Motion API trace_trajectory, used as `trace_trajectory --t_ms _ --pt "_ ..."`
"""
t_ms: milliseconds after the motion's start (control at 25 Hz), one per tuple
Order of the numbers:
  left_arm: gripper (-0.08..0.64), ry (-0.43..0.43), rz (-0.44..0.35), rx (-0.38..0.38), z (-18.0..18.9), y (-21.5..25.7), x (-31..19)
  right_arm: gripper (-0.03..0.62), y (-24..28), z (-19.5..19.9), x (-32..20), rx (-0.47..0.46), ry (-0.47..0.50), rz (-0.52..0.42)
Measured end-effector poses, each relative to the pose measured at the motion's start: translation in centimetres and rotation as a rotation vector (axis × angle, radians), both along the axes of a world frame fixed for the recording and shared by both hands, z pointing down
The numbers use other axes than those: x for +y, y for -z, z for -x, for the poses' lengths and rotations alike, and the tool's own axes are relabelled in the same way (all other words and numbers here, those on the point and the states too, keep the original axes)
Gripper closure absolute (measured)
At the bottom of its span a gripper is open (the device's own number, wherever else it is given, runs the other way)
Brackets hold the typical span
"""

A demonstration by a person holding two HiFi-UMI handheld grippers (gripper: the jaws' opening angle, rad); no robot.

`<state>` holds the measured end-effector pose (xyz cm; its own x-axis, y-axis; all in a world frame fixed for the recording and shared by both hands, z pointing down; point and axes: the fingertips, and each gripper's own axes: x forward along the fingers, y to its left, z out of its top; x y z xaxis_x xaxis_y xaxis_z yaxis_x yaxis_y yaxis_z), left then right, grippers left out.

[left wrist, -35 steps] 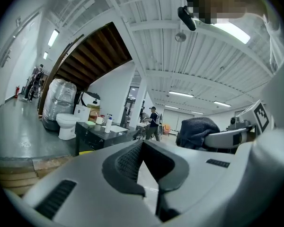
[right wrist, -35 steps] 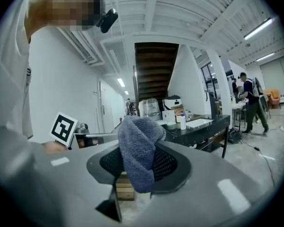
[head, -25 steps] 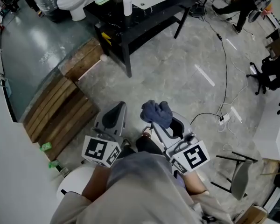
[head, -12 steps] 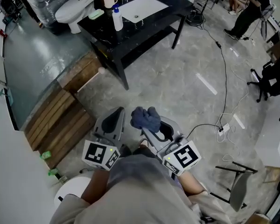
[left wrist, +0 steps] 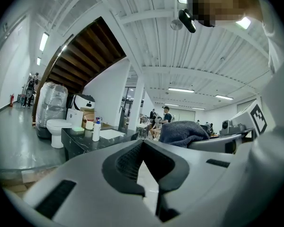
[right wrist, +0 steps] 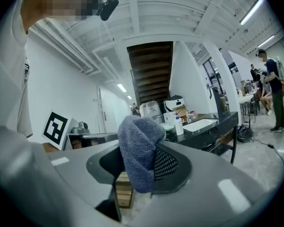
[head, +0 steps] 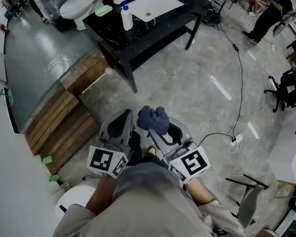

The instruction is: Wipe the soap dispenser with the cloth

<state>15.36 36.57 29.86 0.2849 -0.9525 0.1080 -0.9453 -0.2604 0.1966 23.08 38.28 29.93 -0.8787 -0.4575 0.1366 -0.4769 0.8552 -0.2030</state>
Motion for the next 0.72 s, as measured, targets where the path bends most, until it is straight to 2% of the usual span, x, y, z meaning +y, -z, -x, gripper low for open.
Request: trace_trajectory --t_ms 320,720 --pt "0.554 -0.006 -0.003 0.026 2.3 -0.2 -4.6 0.463 0.1 2.4 -4.6 0.020 0.006 -0.006" --pt "0.554 0.001 -0.007 0.048 8.4 -0.1 -11.7 0.463 0.2 9.3 -11.4 0.051 0.044 -0.005"
